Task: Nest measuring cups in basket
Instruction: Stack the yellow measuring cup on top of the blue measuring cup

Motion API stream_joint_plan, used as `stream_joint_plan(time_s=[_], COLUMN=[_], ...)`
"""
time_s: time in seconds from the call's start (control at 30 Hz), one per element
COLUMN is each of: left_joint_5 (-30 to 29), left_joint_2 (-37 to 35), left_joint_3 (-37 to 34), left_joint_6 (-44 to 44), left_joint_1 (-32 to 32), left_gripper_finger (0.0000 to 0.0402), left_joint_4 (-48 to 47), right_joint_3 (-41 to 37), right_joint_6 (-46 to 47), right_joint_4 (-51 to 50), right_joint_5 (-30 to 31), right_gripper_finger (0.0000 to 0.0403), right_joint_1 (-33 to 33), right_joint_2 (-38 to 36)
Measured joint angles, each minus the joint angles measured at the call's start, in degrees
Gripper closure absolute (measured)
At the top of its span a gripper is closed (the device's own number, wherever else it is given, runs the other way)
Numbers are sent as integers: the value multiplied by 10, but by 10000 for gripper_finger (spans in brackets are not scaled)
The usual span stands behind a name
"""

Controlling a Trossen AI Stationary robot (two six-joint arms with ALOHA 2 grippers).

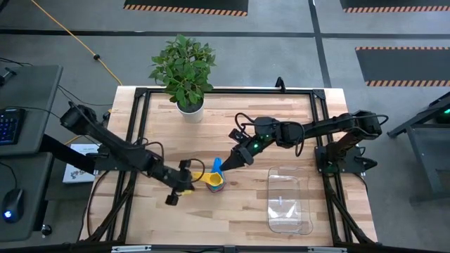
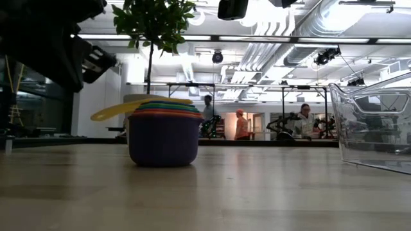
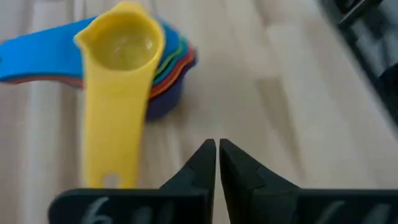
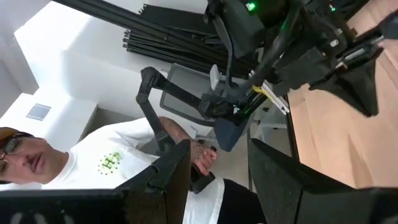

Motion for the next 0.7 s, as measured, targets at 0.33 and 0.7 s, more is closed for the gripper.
stream_joint_plan(time_s=[0.33, 0.7], left_joint_5=[-13, 5], left_joint_2=[107, 107], left_joint_3=[-21, -20], left_joint_6=[-41, 65], left_joint_1=[21, 107], left_gripper_finger=[401, 401], left_joint_4=[84, 91], right_joint_3=[0, 0], right_joint_6=[-28, -29], right_joint_4=[-19, -30], right_joint_5=[-5, -7], right_gripper_finger=[249, 249], right_joint_1=[-2, -5], right_joint_2=[0, 0])
